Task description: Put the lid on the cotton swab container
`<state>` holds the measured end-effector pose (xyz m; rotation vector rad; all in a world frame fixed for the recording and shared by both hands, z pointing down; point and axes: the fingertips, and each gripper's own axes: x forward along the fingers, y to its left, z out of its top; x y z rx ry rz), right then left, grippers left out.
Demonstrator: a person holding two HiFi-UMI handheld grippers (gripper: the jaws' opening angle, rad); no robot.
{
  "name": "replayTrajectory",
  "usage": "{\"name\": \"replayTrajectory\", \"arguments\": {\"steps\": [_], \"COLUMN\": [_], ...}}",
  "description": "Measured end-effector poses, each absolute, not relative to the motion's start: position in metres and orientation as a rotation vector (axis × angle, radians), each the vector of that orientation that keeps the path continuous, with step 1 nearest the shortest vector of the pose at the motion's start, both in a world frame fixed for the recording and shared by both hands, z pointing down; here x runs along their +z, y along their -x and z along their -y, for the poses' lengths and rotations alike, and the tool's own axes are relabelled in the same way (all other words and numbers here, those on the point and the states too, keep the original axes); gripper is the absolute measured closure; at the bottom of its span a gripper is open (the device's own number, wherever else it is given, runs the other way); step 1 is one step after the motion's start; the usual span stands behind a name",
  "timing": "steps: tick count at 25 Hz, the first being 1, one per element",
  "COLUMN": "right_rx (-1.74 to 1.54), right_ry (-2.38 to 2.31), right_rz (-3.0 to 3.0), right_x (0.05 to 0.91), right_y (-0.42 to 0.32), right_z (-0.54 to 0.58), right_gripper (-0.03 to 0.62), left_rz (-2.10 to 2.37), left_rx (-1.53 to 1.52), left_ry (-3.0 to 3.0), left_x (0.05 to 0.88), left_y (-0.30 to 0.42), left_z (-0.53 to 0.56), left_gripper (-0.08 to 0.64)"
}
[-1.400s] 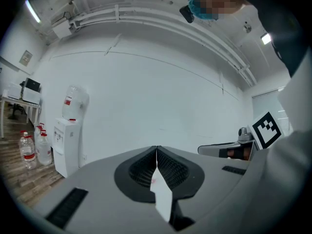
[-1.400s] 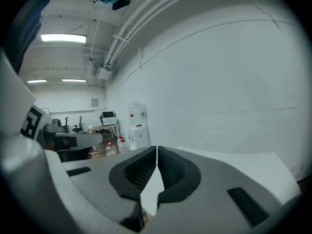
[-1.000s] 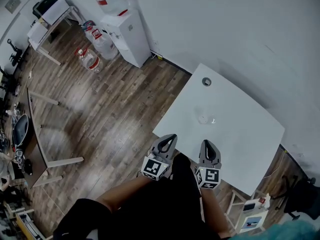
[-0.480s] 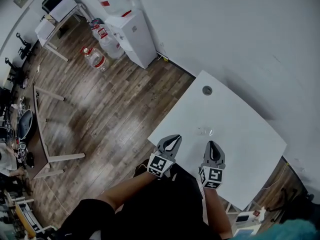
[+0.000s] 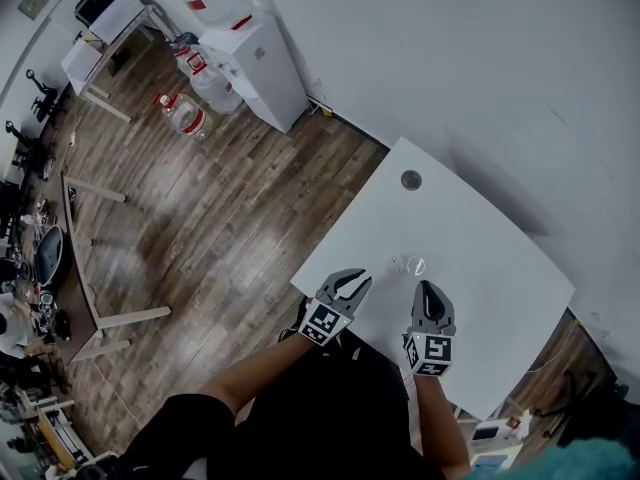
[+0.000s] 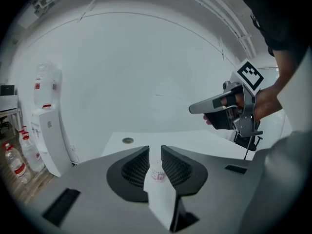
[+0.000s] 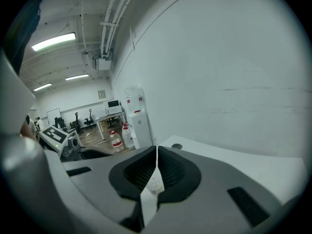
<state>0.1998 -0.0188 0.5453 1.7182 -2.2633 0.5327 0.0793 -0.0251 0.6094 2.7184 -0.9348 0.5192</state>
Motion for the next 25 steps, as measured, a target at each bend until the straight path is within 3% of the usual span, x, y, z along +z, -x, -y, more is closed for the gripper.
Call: {"name": "replayTrajectory", "arguments": {"steps": [10, 25], "right_rx": [0.542, 0.593], "right_ry": [-1.752, -1.649], "right_rz": [2.199, 2.102], "right_x": [0.547, 0.603], "right_y": [-0.201, -0.225], "right_z": [0.039, 0.033], "right_gripper": [0.560, 0.560], "left_rz": [0.609, 0.560], "left_rx": [0.642, 0.791], "left_ry": [-2.761, -2.771], "left_x": [0.667, 0.741], "left_y": [-0.118, -0.144], "left_z": [0.022, 0.037], "left_gripper": [0.373, 0.275]}}
